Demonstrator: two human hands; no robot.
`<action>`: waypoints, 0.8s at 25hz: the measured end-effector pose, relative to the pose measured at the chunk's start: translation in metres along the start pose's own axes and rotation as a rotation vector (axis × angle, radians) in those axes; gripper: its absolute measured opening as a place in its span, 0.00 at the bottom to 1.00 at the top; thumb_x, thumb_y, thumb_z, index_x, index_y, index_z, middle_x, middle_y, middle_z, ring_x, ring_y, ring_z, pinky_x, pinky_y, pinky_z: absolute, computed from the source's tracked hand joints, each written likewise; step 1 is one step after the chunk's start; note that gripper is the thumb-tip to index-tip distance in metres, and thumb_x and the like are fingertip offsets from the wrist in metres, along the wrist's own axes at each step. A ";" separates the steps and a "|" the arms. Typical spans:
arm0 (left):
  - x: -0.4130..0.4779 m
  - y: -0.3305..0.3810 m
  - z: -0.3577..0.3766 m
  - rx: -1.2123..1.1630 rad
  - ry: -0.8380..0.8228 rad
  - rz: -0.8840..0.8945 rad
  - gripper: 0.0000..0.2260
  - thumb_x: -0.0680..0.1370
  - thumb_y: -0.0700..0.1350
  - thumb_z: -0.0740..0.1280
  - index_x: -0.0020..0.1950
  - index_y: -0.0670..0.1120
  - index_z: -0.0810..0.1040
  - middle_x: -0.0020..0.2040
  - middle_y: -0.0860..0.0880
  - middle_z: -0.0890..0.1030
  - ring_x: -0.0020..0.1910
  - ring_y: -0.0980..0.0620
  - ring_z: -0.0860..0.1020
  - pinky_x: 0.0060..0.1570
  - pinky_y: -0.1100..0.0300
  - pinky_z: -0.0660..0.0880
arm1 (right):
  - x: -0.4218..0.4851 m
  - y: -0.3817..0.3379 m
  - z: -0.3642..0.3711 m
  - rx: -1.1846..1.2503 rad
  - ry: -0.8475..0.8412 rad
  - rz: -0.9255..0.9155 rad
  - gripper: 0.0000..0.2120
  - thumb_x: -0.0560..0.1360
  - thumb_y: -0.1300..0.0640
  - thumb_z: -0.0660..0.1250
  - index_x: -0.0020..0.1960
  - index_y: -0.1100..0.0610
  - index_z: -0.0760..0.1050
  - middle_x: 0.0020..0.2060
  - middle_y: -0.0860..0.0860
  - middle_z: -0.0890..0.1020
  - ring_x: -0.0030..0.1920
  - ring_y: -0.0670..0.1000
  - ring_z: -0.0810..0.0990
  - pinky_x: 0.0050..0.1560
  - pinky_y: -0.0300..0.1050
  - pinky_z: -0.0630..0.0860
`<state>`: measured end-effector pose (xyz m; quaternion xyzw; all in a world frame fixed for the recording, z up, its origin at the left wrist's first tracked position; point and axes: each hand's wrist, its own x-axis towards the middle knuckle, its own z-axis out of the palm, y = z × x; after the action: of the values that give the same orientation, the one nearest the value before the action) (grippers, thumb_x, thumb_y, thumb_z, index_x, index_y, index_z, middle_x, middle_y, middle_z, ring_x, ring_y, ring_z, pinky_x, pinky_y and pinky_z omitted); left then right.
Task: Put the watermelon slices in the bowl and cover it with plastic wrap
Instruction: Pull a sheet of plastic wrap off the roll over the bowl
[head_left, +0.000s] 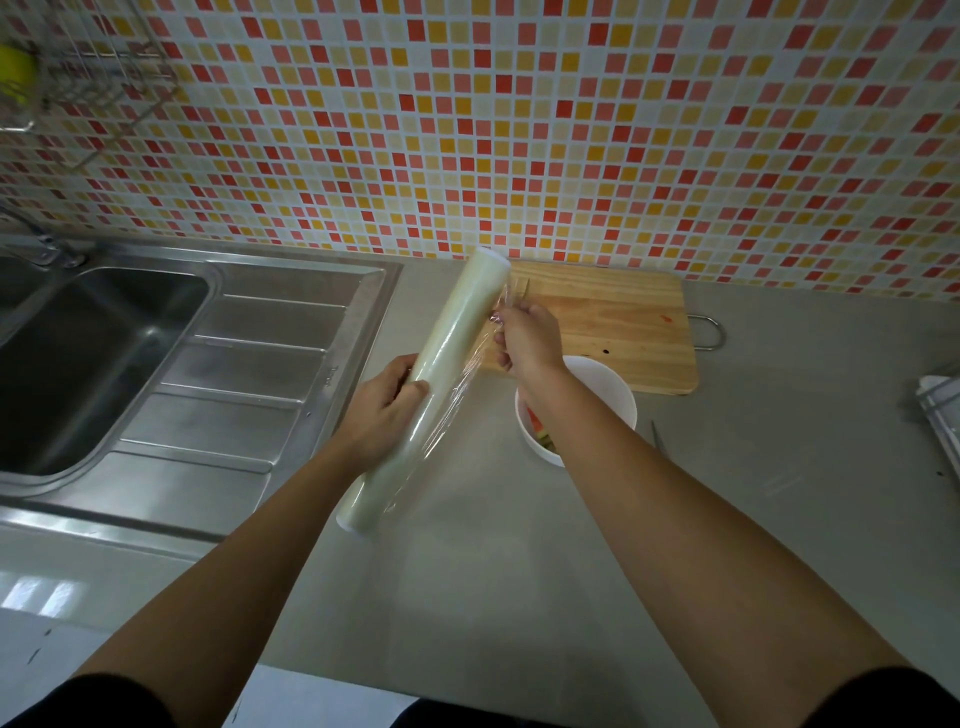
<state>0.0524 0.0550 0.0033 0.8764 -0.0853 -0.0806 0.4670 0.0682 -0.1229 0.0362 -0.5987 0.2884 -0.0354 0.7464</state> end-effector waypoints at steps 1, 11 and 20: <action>0.000 0.000 0.000 -0.001 -0.002 -0.004 0.09 0.70 0.54 0.56 0.45 0.66 0.73 0.38 0.59 0.78 0.35 0.69 0.74 0.33 0.69 0.69 | 0.000 -0.001 0.000 -0.022 -0.013 -0.027 0.04 0.75 0.53 0.63 0.44 0.53 0.73 0.31 0.48 0.73 0.30 0.47 0.69 0.28 0.38 0.67; -0.002 0.008 0.002 0.162 0.061 0.143 0.22 0.73 0.64 0.63 0.63 0.55 0.68 0.42 0.65 0.76 0.39 0.71 0.75 0.30 0.79 0.67 | -0.003 -0.010 -0.006 -0.078 0.015 -0.194 0.21 0.76 0.39 0.58 0.50 0.58 0.74 0.38 0.51 0.78 0.38 0.50 0.77 0.36 0.42 0.76; -0.002 0.043 0.044 0.151 0.021 0.155 0.20 0.75 0.60 0.59 0.58 0.47 0.70 0.44 0.51 0.77 0.41 0.52 0.76 0.33 0.67 0.66 | 0.000 -0.014 -0.025 -0.357 0.362 -0.562 0.13 0.82 0.52 0.51 0.47 0.57 0.70 0.30 0.46 0.74 0.31 0.47 0.74 0.30 0.37 0.67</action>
<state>0.0377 -0.0037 0.0143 0.9006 -0.1537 -0.0285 0.4055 0.0603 -0.1488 0.0457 -0.7592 0.2417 -0.2931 0.5285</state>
